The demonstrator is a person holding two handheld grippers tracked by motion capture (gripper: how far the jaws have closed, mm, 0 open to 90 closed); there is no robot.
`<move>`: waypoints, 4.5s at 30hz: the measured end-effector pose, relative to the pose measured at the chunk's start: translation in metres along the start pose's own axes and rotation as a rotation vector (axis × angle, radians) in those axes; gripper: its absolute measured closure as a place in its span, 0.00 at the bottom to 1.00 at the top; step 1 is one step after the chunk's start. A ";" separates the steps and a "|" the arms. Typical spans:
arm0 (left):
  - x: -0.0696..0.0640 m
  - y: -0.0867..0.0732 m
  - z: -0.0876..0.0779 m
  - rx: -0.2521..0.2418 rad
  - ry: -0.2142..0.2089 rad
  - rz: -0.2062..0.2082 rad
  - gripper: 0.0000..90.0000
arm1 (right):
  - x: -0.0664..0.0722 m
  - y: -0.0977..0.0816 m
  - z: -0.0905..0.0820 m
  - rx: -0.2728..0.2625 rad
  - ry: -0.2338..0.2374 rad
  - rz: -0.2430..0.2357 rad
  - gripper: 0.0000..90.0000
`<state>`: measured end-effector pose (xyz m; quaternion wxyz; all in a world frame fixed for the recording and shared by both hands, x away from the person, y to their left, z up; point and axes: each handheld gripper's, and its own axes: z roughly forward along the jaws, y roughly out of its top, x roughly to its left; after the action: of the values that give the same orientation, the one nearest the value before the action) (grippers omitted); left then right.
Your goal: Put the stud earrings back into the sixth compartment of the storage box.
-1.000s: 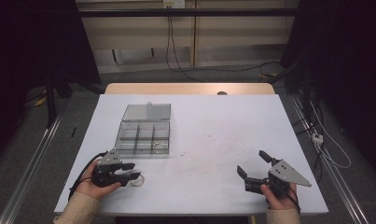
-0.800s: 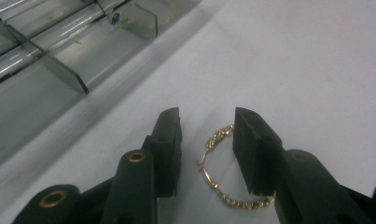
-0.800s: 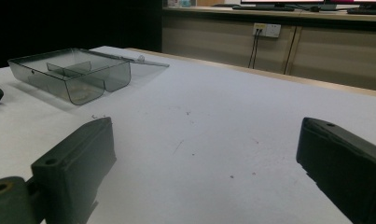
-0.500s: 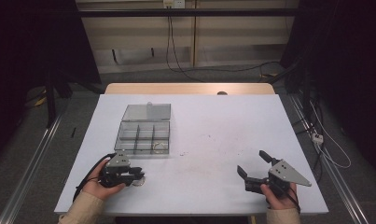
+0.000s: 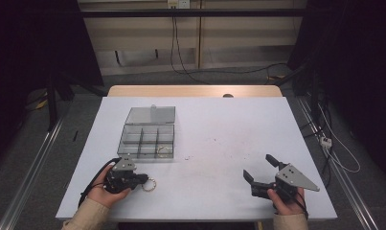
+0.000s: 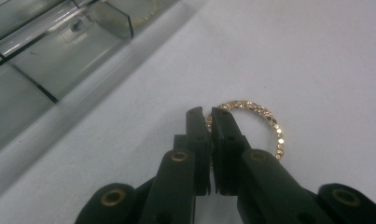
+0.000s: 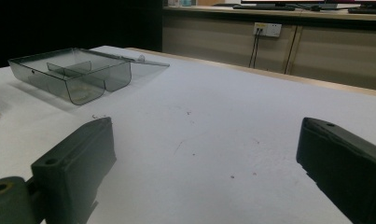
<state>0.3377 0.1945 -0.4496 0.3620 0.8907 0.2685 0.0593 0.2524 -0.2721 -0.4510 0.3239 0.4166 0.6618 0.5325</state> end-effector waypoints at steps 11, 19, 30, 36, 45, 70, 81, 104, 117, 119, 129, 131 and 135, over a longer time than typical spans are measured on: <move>0.005 0.013 -0.007 -0.049 0.002 -0.054 0.96 | -0.001 0.000 -0.001 -0.002 -0.003 0.001 0.04; 0.008 0.021 -0.012 -0.066 -0.004 -0.078 0.96 | -0.001 -0.001 -0.001 -0.001 -0.002 0.003 0.04; 0.012 0.031 -0.015 -0.077 -0.029 -0.103 0.96 | -0.001 -0.001 0.000 0.000 -0.001 0.008 0.04; 0.013 0.036 -0.017 -0.074 -0.032 -0.103 0.96 | -0.001 -0.001 0.000 -0.001 -0.001 0.004 0.04; 0.015 0.045 -0.019 -0.078 -0.034 -0.112 0.96 | -0.002 -0.001 0.000 -0.001 0.001 0.005 0.04; 0.023 0.069 -0.018 -0.090 -0.033 -0.121 0.96 | -0.001 -0.001 0.001 0.001 0.001 0.005 0.04; 0.026 0.077 -0.013 -0.093 -0.020 -0.125 0.96 | 0.000 -0.001 0.002 0.001 0.002 0.001 0.04; 0.041 0.085 0.001 -0.084 0.026 -0.150 0.96 | 0.000 0.000 0.002 -0.001 0.006 0.001 0.04; 0.048 0.087 0.016 -0.083 0.055 -0.162 0.96 | -0.001 0.000 0.002 -0.002 0.007 0.001 0.04; 0.049 0.087 0.018 -0.080 0.056 -0.165 0.96 | -0.001 -0.001 0.002 -0.002 0.008 0.002 0.04; 0.052 0.088 0.030 -0.064 0.087 -0.165 0.96 | -0.001 -0.001 0.002 -0.004 0.007 0.006 0.04; 0.053 0.088 0.033 -0.062 0.090 -0.166 0.96 | -0.001 -0.001 0.002 -0.004 0.008 0.006 0.04; 0.054 0.088 0.036 -0.065 0.084 -0.162 0.96 | -0.001 -0.001 0.002 -0.006 0.008 0.009 0.04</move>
<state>0.4325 0.1476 -0.4209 0.3827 0.8505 0.3527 0.0759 0.2546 -0.2727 -0.4521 0.3202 0.4163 0.6595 0.5378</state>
